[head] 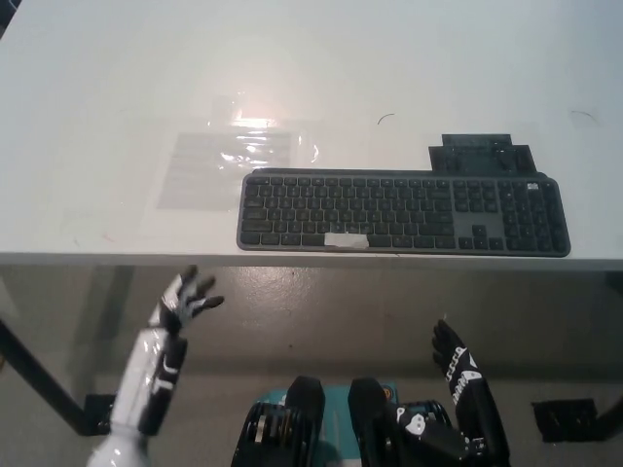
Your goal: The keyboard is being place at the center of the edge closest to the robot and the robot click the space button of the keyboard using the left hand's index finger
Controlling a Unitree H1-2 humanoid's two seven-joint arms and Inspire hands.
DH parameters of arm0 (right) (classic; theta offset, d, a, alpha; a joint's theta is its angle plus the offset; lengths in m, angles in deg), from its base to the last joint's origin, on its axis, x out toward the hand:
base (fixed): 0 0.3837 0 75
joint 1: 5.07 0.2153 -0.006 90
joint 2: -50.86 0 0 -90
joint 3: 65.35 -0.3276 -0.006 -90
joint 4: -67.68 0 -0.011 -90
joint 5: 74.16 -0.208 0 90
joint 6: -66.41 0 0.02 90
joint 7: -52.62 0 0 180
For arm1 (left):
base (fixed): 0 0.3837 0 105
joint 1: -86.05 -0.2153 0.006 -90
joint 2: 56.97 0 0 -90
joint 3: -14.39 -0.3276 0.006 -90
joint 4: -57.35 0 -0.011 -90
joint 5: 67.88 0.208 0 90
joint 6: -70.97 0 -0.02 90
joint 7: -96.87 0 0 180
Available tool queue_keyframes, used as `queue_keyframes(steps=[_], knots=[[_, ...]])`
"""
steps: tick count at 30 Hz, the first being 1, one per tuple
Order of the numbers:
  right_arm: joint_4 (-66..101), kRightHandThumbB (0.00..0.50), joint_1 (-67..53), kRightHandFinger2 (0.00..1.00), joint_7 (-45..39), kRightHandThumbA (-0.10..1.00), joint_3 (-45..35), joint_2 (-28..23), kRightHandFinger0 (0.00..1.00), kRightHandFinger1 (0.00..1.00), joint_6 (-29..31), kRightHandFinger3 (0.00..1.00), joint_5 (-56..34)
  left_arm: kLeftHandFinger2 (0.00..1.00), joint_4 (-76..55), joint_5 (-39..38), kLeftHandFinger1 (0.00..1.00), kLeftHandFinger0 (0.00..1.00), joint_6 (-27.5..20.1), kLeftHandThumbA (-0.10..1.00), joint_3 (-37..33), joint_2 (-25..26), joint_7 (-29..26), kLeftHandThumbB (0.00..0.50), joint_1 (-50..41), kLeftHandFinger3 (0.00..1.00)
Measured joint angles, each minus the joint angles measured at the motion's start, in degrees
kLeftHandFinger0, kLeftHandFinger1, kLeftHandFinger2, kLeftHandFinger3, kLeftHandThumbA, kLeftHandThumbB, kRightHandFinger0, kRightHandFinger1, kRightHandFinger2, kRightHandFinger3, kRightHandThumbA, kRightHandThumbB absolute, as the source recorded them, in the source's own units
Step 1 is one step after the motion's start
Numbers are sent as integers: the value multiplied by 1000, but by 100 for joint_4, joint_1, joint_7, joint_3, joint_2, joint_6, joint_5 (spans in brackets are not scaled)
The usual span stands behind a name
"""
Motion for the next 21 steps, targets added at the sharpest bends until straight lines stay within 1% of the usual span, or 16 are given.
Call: queue_keyframes(steps=[1, 2, 4, 10, 11, 13, 15, 16, 17, 19, 20, 21], knots=[[-5, 375, -1, 1000, 0, 1000, 0, -1, 1000, 1000, 4, 1000, 5, 66, -203, 64, 5, 16, 29, 1000, -2, 28, 14, 500, 106, 1000], [-7, 373, 0, 1000, 0, 1000, 0, 0, 1000, 1000, 13, 1000, 9, 3, -408, 147, 0, 1, 56, 1000, -3, 52, 28, 500, 255, 1000], [-13, 374, 1, 1000, 1, 1000, 0, 0, 1000, 1000, 17, 1000, 17, 0, -701, 431, 0, 0, 89, 1000, -5, 50, 34, 500, 628, 1000], [-21, 367, -5, 1000, 2, 1000, -2, -2, 1000, 1000, 17, 1000, 19, 0, -674, 1150, 0, 0, 222, 1000, -179, 24, 83, 500, 1301, 1000], [-21, 355, -4, 1000, 2, 1000, -1, -1, 1000, 1000, 17, 1000, 20, 0, -600, 1278, 0, 0, 252, 1000, -252, 26, 96, 494, 1401, 1000], [-21, 354, -4, 1000, 2, 1000, 0, 1, 1000, 1000, 18, 1000, 22, 0, -418, 1505, 0, 0, 308, 1000, -387, 32, 129, 463, 1598, 1000], [-20, 361, -5, 1000, 2, 1000, -1, 0, 1000, 1000, 19, 1000, 22, 0, -129, 1757, 0, 0, 379, 1000, -528, 37, 153, 450, 1792, 1000], [-18, 361, -4, 1000, 1, 1000, -1, 1, 1000, 1000, 21, 1000, 22, 64, 11, 1853, 39, 17, 409, 1000, -592, 36, 162, 371, 1873, 1000], [-16, 353, -4, 1000, 2, 1000, -1, 1, 1000, 1000, 32, 1000, 23, 3, 268, 1997, 2, 1, 475, 1000, -695, 35, 176, 411, 2014, 1000], [-8, 346, -3, 1000, 3, 1000, 1, 4, 1000, 1000, 44, 1000, 28, 13, 573, 2149, 0, 0, 550, 1000, -807, 34, 201, 409, 2165, 1000], [-6, 348, -3, 1000, 6, 1000, 2, 3, 1000, 1000, 58, 1000, 36, 28, 878, 2272, 3, 2, 617, 1000, -918, 33, 220, 418, 2293, 1000], [-6, 357, -3, 1000, 6, 1000, 2, 3, 1000, 1000, 65, 1000, 39, 42, 1078, 2349, 0, 0, 658, 1000, -977, 33, 224, 404, 2371, 1000]])
